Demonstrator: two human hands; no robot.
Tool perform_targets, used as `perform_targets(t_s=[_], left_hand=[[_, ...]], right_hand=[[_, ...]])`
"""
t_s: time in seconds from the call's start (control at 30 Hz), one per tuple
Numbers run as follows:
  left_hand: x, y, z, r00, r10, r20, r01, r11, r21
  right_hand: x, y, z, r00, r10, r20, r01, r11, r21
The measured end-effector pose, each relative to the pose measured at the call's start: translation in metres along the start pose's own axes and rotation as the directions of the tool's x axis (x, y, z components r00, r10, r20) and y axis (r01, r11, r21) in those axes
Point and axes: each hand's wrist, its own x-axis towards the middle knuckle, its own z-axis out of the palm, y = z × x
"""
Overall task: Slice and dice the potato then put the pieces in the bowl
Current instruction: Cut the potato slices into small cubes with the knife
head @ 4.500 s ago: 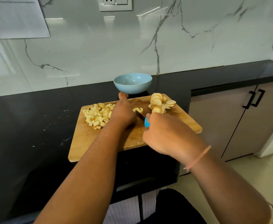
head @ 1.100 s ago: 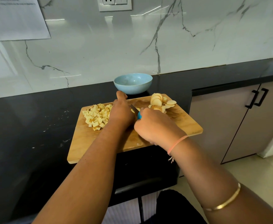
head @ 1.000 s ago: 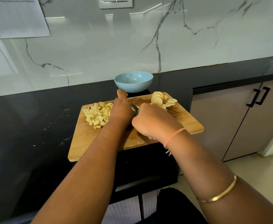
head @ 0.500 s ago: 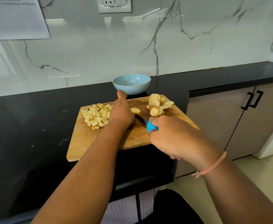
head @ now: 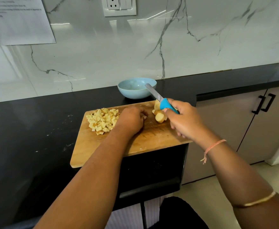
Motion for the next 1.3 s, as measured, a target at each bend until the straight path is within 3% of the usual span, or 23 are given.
perform_targets(t_s=[0.3, 0.4, 0.6, 0.67, 0.77, 0.9, 1.0, 1.07, 1.17, 1.23, 1.3], left_hand=[[0.002, -0.02, -0.007, 0.95, -0.249, -0.19, 0.292, 0.924, 0.247], [0.0, -0.023, -0.012, 0.925, -0.274, -0.265, 0.334, 0.917, 0.219], [0.001, -0.014, -0.011, 0.967, -0.152, -0.204, 0.169, 0.983, 0.072], [0.0, -0.009, -0.007, 0.982, -0.114, -0.152, 0.133, 0.984, 0.119], [0.001, -0.012, -0.007, 0.971, -0.178, -0.157, 0.211, 0.95, 0.23], [0.0, -0.016, -0.008, 0.948, -0.247, -0.201, 0.292, 0.925, 0.242], [-0.001, -0.011, -0.009, 0.949, -0.206, -0.24, 0.262, 0.937, 0.231], [-0.001, -0.005, -0.007, 0.959, -0.132, -0.252, 0.17, 0.976, 0.134], [-0.004, 0.014, -0.002, 0.995, -0.02, -0.098, 0.015, 0.999, -0.051], [-0.006, 0.026, 0.003, 1.0, 0.017, 0.006, -0.016, 0.998, -0.062], [-0.005, 0.031, 0.007, 0.999, 0.03, 0.018, -0.029, 0.999, -0.04]], right_hand=[[0.005, 0.013, 0.012, 0.998, 0.063, 0.01, -0.063, 0.947, 0.316], [0.005, 0.014, 0.009, 0.997, 0.071, 0.024, -0.075, 0.913, 0.402], [0.007, 0.019, 0.006, 0.995, 0.084, 0.048, -0.097, 0.858, 0.505], [0.007, 0.019, 0.006, 0.996, 0.078, 0.052, -0.094, 0.85, 0.518], [0.007, 0.02, 0.005, 0.996, 0.075, 0.055, -0.093, 0.836, 0.541], [0.006, 0.021, 0.004, 0.995, 0.08, 0.052, -0.095, 0.802, 0.589], [0.006, 0.022, 0.003, 0.994, 0.091, 0.053, -0.104, 0.774, 0.624], [0.006, 0.023, 0.002, 0.994, 0.09, 0.058, -0.106, 0.758, 0.643], [0.006, 0.025, 0.002, 0.995, 0.09, 0.052, -0.102, 0.746, 0.658], [0.006, 0.025, 0.003, 0.996, 0.085, 0.042, -0.091, 0.748, 0.658], [0.006, 0.025, 0.004, 0.996, 0.079, 0.038, -0.084, 0.751, 0.654]])
